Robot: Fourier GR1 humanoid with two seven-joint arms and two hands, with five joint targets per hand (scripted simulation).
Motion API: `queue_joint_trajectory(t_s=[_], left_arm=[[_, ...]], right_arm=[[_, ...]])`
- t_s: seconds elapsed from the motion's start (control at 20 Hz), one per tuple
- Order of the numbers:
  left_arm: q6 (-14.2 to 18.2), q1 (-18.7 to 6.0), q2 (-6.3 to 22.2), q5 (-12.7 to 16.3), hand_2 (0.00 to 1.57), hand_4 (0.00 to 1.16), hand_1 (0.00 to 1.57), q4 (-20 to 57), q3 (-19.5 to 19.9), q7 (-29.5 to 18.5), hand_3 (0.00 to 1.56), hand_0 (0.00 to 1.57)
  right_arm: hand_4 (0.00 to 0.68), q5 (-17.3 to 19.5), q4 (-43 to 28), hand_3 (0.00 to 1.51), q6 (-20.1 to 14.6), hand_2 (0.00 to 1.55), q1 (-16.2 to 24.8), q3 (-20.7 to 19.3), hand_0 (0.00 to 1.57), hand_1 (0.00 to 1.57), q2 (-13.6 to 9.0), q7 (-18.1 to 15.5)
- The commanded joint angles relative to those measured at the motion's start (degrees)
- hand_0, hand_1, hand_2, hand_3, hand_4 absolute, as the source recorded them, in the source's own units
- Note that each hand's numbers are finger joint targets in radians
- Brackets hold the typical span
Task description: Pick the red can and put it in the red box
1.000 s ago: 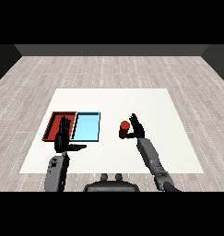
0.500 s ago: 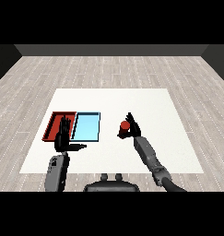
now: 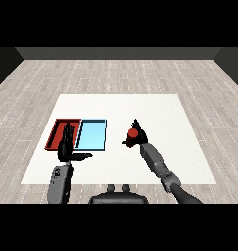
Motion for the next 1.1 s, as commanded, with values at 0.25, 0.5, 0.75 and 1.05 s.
queue_joint_trajectory(t_s=[0.25,0.5,0.75,1.05], left_arm=[[0.79,0.95,-0.4,-0.76,0.0,0.0,0.0,-1.94,-0.64,0.51,0.0,0.0],[-0.14,-0.74,0.31,-0.16,0.0,0.0,0.0,3.69,1.23,-2.54,0.0,0.0],[1.63,-0.44,-1.43,-1.87,0.0,0.0,0.0,2.41,-0.92,-1.73,0.0,0.0],[1.27,1.1,-2.39,-3.29,0.0,0.0,0.0,1.42,-3.58,-1.96,0.0,0.0]], right_arm=[[0.0,-12.07,4.25,0.0,-8.71,0.0,-2.49,10.83,0.0,0.0,0.11,-1.29],[0.614,-11.11,3.28,1.42,-18.42,1.46,-3.14,12.6,1.47,1.47,0.12,0.98],[0.589,-7.07,6.64,1.4,-17.15,1.45,-2.63,10.43,1.47,1.47,0.12,-2.77],[0.599,-4.97,-0.61,1.37,-16.57,1.43,-2.58,10.35,1.44,1.44,-3.2,2.82]])
